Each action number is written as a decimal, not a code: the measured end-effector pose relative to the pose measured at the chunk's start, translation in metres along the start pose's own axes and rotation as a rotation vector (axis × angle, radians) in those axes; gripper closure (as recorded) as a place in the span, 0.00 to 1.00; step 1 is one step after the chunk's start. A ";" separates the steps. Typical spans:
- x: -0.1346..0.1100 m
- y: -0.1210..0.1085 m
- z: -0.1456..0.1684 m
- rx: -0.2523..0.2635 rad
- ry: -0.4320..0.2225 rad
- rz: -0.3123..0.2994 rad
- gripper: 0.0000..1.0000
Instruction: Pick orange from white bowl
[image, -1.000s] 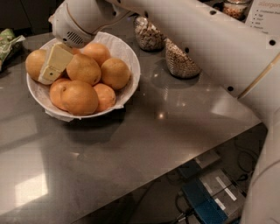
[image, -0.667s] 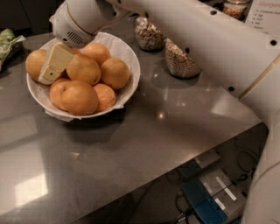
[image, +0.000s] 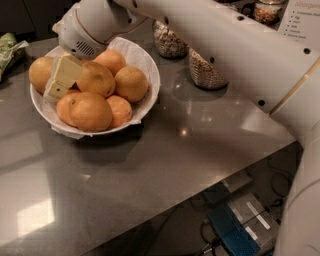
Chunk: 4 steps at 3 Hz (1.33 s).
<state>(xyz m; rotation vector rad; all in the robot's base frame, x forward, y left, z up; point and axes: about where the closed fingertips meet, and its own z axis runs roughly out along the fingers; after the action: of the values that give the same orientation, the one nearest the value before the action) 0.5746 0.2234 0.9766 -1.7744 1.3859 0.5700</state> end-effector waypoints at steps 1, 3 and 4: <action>-0.001 0.004 0.000 0.002 -0.003 -0.012 0.08; -0.003 0.006 -0.002 0.010 -0.001 -0.020 0.22; 0.002 -0.001 0.009 0.010 0.044 -0.031 0.23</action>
Offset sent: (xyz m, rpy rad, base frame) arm -0.0069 -0.0054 0.0041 0.0044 -0.0377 -0.0054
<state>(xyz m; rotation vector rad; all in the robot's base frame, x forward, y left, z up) 0.5773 0.2296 0.9701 -1.8069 1.3862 0.5090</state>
